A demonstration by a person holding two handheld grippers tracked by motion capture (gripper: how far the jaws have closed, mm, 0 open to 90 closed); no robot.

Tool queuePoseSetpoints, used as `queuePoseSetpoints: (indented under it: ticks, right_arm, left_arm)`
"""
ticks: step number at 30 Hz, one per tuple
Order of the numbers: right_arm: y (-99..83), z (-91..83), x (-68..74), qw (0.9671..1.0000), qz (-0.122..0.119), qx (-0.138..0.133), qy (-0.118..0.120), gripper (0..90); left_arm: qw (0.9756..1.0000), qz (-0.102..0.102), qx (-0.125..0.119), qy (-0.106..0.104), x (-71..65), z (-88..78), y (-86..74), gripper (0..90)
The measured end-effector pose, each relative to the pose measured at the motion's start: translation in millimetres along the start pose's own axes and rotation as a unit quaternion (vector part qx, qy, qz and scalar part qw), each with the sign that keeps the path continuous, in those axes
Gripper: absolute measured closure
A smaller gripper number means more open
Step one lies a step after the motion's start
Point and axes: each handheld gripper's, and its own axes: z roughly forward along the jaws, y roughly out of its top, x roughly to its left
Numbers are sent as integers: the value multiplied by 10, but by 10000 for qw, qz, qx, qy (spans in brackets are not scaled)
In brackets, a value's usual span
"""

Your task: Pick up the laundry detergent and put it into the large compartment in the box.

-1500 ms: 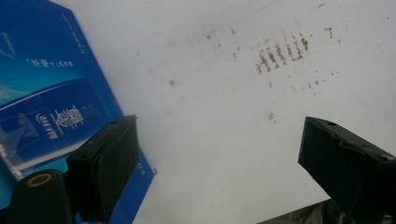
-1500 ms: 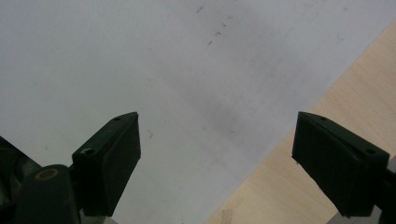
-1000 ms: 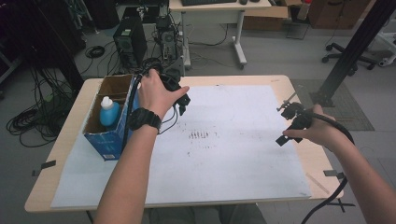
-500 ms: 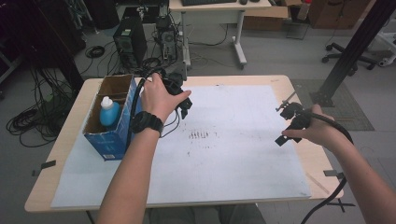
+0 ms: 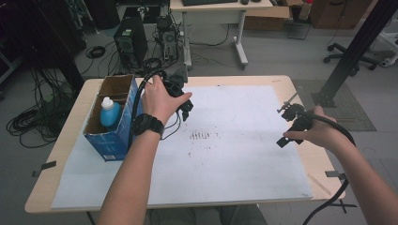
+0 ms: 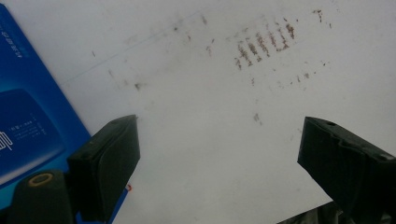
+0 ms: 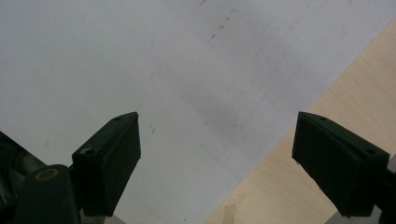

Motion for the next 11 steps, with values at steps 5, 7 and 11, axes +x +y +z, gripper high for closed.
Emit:
queuePoseSetpoints:
  ticks: [5, 7, 11]
  right_arm:
    - [-8, -4, 9, 10000, 9, -3, -11, 155]
    - [-8, -5, 15, 10000, 12, -7, -3, 155]
    - [-3, -3, 17, 10000, -1, -3, -12, 155]
  left_arm:
    - [10000, -16, -17, -8, 2, -4, -15, 133]
    - [10000, -8, -29, -8, 1, -7, -20, 133]
    - [10000, 1, -32, 1, -5, -1, -26, 133]
